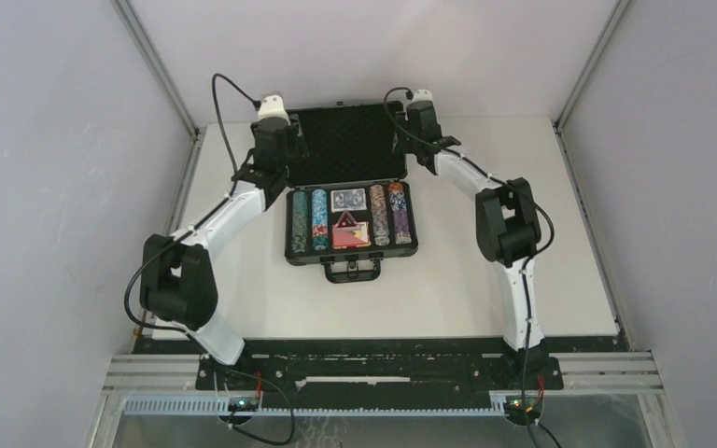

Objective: Pack up texas hold em set

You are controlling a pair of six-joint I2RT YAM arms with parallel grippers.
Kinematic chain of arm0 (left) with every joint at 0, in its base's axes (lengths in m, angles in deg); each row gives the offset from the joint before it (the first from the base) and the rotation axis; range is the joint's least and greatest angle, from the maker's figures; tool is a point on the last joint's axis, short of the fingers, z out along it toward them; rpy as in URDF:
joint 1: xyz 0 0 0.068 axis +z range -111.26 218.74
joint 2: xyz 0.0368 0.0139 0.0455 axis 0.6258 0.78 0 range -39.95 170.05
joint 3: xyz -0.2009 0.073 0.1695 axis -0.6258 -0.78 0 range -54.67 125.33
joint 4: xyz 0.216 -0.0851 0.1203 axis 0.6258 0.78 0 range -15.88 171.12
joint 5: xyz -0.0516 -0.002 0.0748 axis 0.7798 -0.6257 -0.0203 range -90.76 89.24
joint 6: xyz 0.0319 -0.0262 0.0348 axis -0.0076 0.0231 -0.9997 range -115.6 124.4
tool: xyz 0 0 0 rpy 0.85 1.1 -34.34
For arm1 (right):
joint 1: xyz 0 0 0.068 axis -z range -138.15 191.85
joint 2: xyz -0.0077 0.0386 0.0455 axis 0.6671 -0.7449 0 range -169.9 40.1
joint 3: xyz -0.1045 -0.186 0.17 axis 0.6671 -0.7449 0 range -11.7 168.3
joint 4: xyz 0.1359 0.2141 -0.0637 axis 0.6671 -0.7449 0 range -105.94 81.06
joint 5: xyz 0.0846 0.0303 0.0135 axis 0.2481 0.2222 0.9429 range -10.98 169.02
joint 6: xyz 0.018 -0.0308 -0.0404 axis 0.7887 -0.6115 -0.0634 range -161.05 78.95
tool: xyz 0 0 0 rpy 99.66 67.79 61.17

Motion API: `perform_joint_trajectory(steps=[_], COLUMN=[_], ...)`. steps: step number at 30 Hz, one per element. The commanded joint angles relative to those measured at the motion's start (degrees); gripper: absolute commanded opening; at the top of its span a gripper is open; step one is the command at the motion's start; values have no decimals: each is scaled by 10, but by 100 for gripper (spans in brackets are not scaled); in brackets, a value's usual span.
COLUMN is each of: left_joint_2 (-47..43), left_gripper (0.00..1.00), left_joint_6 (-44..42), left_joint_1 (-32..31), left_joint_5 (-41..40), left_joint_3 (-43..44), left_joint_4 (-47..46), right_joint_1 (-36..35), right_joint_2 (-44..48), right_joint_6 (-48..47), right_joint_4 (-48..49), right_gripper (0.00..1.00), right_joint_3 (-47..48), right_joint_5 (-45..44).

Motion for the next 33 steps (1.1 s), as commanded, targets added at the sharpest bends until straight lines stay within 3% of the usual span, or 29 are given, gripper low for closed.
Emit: perform_joint_trajectory(steps=[1, 4, 8, 9, 14, 20, 25, 33], left_joint_2=[-23, -24, -31, -34, -81, -232, -295, -319], left_gripper=[62, 62, 62, 62, 57, 57, 58, 58], left_joint_6=[5, -1, -2, -1, 17, 7, -1, 27], left_joint_1=[3, 3, 3, 3, -5, -59, -90, -90], left_joint_5=[-19, -17, -21, -24, -92, -170, -175, -160], left_joint_3=[-32, -41, -48, -51, -88, -203, -226, -251], left_joint_4=[-54, -58, -62, -64, -80, -180, -185, -170], right_joint_1=[15, 19, 18, 18, 1, -40, -71, -130], right_joint_2=[-37, -38, -26, -19, 53, 133, 195, 236], right_joint_6=[-16, -19, -24, -25, -52, -76, -98, -172], right_joint_4=[-13, -1, 12, 15, 83, 140, 201, 279], right_gripper=[47, 41, 5, 0, 0, 0, 0, 0], right_joint_3=[74, 70, 51, 42, -51, -154, -244, -301], right_joint_5=[-3, 3, 5, 2, -19, -63, -107, -199])
